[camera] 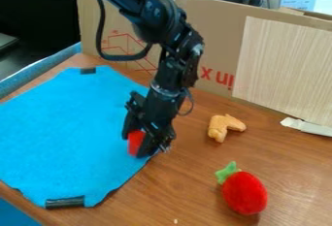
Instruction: Move the red object from top left of the cloth to the table
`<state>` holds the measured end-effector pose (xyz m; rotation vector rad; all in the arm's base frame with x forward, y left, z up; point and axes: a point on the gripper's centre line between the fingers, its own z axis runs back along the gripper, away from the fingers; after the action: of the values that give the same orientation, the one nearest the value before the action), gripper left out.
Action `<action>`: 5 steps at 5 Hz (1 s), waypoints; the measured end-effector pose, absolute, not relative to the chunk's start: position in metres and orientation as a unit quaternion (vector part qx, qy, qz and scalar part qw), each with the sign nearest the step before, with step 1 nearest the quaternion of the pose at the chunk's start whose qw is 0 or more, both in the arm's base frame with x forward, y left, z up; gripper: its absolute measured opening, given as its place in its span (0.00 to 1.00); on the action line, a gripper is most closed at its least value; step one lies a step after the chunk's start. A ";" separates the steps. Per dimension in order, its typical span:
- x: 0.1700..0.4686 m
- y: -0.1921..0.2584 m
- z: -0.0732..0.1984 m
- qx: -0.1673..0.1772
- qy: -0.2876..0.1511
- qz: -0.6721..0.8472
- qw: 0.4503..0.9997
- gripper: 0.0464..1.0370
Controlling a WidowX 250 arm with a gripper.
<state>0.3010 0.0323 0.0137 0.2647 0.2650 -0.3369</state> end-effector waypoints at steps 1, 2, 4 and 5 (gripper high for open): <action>0.285 0.020 0.022 0.131 0.127 -0.185 0.966 0.58; 0.267 0.012 0.027 0.125 0.130 -0.198 0.963 0.58; 0.251 -0.004 0.021 0.124 0.120 -0.211 0.962 0.58; 0.244 -0.012 0.017 0.126 0.117 -0.216 0.961 0.58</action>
<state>0.2437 -0.0121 0.0172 0.2562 0.2368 -0.4381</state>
